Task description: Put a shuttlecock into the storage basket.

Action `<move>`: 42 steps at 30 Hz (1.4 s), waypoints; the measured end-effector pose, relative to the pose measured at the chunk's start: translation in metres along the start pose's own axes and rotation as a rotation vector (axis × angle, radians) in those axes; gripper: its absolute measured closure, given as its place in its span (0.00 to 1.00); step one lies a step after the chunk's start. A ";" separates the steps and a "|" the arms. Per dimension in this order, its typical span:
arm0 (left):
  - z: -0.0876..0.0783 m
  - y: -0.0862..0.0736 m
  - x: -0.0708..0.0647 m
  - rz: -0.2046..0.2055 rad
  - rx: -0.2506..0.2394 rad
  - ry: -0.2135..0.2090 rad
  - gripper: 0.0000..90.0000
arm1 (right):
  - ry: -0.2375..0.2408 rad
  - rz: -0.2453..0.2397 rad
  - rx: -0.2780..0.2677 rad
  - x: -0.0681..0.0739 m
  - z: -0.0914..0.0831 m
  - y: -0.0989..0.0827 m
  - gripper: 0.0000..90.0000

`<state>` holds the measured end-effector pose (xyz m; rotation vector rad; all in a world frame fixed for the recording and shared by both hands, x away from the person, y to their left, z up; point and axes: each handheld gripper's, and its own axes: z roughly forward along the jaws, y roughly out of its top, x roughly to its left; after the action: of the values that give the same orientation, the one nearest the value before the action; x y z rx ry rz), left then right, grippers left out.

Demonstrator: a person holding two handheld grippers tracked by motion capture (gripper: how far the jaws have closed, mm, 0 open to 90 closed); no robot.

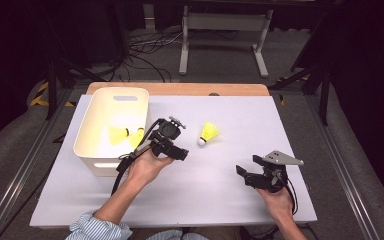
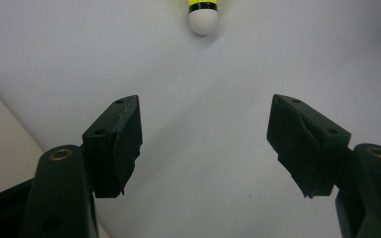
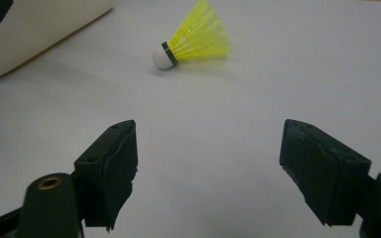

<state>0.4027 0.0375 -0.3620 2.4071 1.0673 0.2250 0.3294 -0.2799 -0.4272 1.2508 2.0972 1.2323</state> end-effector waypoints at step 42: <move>0.042 -0.011 0.004 -0.028 0.034 0.009 0.34 | 0.045 0.005 0.159 -0.015 0.068 0.076 0.50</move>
<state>0.4128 0.0308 -0.4042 2.4216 1.1160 0.2106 0.4224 -0.2441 -0.4003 1.3075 2.2634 1.1246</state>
